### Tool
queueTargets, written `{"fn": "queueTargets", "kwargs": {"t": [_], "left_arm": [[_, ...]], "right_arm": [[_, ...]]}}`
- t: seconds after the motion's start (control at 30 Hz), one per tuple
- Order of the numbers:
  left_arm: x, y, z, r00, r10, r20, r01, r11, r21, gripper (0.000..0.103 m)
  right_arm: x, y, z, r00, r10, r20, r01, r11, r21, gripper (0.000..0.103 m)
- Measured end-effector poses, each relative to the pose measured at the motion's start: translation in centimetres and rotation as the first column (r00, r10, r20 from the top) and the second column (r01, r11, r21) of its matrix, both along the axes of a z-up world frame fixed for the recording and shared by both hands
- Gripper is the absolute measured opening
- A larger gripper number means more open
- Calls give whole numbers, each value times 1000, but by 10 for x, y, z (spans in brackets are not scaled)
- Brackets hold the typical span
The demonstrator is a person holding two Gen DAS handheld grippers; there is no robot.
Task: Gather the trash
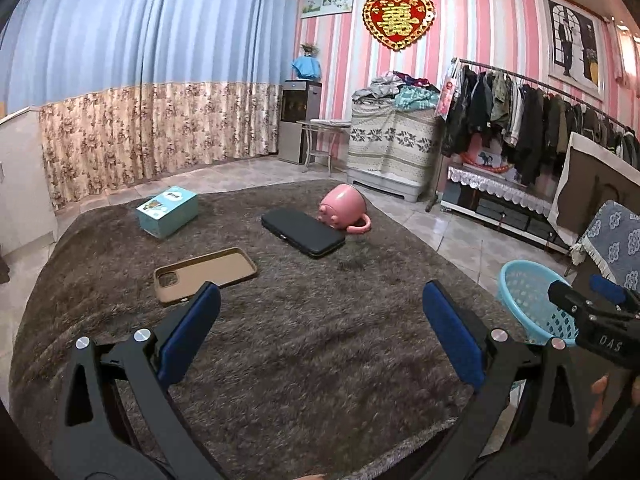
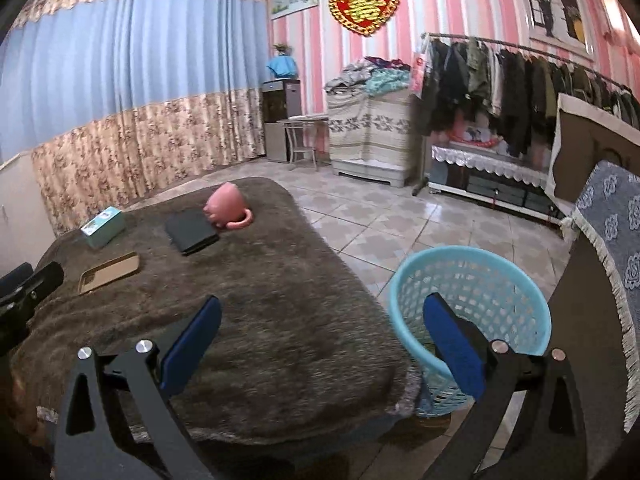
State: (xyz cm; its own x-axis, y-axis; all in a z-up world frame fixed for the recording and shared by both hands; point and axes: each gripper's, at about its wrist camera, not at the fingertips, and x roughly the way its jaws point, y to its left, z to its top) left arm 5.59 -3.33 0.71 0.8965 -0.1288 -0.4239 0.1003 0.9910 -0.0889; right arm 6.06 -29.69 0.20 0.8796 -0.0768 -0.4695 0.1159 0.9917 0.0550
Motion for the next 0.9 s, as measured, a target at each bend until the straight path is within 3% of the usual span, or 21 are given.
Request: {"fn": "queueTargets", "kwargs": {"t": [0.37, 0.9], "left_arm": [[-17, 15, 2, 999, 12, 31, -11, 1000, -24, 98], [-26, 16, 6, 999, 10, 53, -9, 1000, -17, 98]], "right_arm": [[-23, 30, 9, 998, 44, 54, -44, 999, -15, 99], [-30, 36, 16, 994, 51, 97, -51, 999, -2, 99]]}}
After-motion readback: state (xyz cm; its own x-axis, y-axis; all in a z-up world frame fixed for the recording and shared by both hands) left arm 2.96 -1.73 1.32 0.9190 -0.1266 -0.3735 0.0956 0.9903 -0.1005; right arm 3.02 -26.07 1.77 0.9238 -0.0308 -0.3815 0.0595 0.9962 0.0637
